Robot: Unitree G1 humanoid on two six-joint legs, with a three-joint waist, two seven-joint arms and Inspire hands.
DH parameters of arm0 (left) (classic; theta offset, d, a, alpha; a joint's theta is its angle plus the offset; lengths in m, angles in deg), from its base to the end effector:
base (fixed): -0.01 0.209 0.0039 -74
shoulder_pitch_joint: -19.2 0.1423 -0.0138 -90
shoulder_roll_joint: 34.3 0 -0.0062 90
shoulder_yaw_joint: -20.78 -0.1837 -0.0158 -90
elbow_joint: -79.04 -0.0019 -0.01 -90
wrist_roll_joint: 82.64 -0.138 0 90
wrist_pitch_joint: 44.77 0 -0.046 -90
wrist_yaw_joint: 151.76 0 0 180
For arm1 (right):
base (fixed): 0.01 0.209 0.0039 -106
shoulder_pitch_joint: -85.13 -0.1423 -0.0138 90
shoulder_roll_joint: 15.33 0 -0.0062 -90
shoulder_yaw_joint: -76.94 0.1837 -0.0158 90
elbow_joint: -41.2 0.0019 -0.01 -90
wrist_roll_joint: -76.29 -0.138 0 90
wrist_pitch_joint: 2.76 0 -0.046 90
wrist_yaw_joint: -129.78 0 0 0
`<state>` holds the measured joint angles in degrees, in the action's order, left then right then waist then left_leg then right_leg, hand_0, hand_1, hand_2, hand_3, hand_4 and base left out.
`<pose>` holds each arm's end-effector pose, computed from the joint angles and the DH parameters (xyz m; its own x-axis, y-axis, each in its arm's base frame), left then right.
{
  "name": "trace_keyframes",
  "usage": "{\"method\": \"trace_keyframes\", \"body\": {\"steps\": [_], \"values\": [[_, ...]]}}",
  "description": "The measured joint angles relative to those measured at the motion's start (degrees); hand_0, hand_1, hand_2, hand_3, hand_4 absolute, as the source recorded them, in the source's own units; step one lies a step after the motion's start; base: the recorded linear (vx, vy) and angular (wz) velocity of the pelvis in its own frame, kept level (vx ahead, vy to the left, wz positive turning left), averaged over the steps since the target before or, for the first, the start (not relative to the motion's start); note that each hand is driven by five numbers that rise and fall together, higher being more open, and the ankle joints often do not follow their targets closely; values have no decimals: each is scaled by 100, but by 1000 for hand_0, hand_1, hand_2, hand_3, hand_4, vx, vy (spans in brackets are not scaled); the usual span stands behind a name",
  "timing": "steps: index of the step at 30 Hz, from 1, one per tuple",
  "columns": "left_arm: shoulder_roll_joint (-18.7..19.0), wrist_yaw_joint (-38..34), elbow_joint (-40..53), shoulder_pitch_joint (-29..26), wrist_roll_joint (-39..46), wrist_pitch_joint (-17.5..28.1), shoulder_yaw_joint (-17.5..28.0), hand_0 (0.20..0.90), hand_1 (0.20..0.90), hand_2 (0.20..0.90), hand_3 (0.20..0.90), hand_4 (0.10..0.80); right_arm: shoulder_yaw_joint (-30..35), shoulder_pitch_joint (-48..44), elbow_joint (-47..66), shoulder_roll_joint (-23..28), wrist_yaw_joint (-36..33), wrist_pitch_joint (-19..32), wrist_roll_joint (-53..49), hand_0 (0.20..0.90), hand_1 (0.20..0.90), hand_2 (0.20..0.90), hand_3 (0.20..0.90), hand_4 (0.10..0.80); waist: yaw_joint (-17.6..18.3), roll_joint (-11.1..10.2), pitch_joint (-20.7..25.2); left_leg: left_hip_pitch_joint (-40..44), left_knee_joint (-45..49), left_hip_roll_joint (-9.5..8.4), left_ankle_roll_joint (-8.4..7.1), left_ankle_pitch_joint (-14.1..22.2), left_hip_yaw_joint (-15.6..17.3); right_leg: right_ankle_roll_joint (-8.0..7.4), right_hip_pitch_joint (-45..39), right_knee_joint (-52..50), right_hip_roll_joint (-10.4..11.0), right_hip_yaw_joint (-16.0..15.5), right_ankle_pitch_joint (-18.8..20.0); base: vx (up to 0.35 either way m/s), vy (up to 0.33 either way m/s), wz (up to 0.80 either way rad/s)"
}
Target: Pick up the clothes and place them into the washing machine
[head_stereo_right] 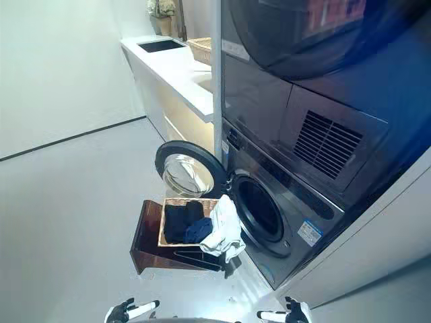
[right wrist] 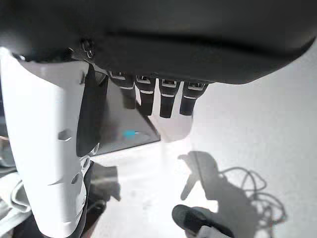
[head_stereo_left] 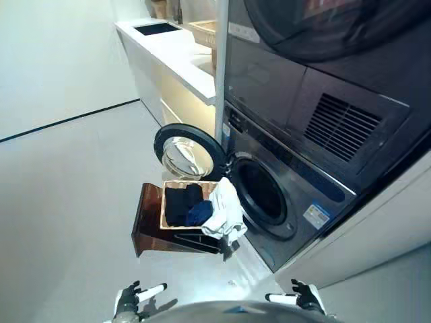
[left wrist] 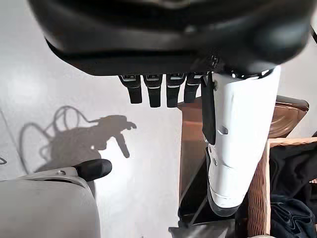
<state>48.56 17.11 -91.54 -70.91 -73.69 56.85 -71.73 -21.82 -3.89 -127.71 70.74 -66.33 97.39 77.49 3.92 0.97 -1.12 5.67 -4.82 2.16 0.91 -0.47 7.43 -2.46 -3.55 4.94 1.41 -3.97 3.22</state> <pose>0.0497 0.2042 -0.1239 0.3315 0.3464 -0.8776 -0.1769 0.9365 0.3028 0.0464 -0.2173 -0.1216 0.3758 -0.4008 -0.8356 -0.0701 0.8868 -0.4569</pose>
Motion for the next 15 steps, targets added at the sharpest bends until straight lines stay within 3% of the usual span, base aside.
{"method": "trace_keyframes", "body": {"steps": [5,15], "values": [[2,54,-6,5,4,-4,0,900,900,900,900,800,249,28,-189,25,-11,-37,-248,900,900,900,900,800,5,2,1,3,0,0,1,-1,-3,4,-5,0,0,-5,2,0,0,0],[1,127,-7,3,14,-10,4,900,900,900,900,800,113,26,-84,12,-9,-33,-253,900,900,900,900,800,-1,6,7,4,9,-1,1,-3,-4,6,-8,0,0,-15,6,0,0,0]]}}
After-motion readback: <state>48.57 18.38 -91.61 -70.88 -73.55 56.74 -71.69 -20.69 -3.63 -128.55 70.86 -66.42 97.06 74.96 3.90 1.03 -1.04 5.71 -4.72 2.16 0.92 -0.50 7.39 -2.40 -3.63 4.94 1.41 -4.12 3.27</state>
